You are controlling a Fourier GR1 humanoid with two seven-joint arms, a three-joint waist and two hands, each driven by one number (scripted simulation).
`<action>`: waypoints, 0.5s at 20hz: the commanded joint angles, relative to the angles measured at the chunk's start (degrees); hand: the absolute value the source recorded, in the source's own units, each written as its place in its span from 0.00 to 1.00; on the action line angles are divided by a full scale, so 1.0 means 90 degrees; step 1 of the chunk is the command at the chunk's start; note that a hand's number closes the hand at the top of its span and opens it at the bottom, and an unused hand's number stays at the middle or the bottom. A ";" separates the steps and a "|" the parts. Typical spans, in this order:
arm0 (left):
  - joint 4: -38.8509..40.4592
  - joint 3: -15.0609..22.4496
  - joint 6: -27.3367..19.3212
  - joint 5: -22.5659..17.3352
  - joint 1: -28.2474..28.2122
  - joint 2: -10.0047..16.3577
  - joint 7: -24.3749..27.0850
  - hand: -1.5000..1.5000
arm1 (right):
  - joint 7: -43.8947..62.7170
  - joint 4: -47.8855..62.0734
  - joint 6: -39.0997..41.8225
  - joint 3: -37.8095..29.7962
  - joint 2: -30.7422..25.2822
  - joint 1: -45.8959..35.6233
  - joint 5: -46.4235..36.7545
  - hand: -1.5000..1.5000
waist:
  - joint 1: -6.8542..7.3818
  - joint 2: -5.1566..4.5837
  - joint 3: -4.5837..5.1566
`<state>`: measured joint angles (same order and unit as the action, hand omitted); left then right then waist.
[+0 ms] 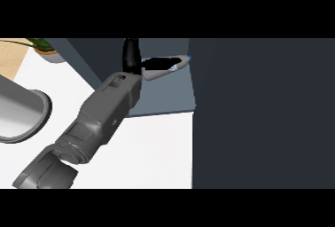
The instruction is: Pick up the bottled water, place it into the cabinet and close the cabinet
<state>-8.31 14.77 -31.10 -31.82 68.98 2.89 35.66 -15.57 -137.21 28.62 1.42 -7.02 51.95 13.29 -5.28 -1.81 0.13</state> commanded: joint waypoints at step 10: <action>-0.0507 -0.0267 0.0999 -0.0145 -0.0309 -0.0315 0.0488 0.00 | 0.0592 -0.0655 -0.0163 0.0316 0.0134 0.0155 0.0293 0.00 | 0.0362 0.0159 -0.0010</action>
<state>-11.58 12.24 -23.18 -33.15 68.05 0.92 39.61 -13.86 -137.59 28.02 3.09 -6.21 52.35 13.59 -2.79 -0.75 0.06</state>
